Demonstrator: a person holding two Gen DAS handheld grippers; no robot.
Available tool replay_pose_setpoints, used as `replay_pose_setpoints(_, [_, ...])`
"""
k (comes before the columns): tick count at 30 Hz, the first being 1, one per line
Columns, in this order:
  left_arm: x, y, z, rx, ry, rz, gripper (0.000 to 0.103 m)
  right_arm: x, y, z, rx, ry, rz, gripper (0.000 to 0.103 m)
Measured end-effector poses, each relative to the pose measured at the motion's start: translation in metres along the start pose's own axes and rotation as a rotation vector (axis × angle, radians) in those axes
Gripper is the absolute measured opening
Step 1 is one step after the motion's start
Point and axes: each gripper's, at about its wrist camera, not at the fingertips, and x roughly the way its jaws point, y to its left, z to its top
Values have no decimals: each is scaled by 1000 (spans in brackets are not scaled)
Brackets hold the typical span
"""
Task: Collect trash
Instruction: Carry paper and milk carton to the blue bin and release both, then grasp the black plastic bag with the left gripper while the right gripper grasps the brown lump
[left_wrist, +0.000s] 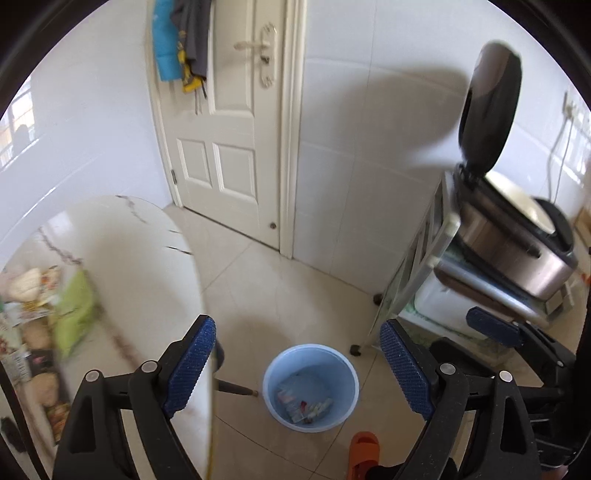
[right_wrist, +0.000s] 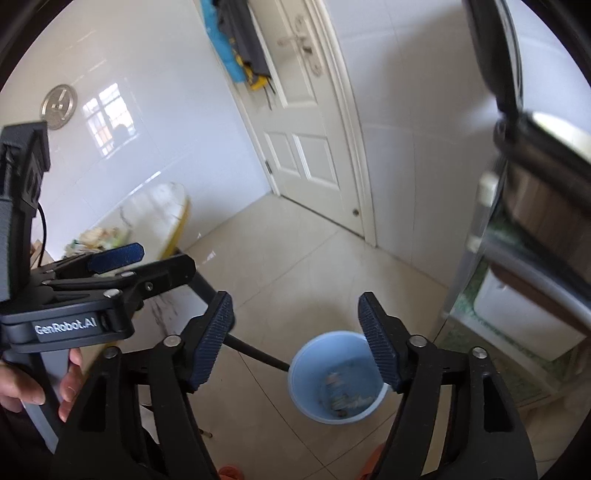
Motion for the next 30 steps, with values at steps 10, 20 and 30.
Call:
replay_pose_setpoints(10, [-137,76,-57,-86,-168,104,100,-59,94,9,-140,-94,57,78])
replay_pose_setpoints(20, [-176,184,-137,-283,-97,304,101,-26,206,-9,-296,-2,155,79])
replay_pose_setpoints(30, [-167,223,-157,-346,-23,328,98,28,260,-26,-398,109,174,79])
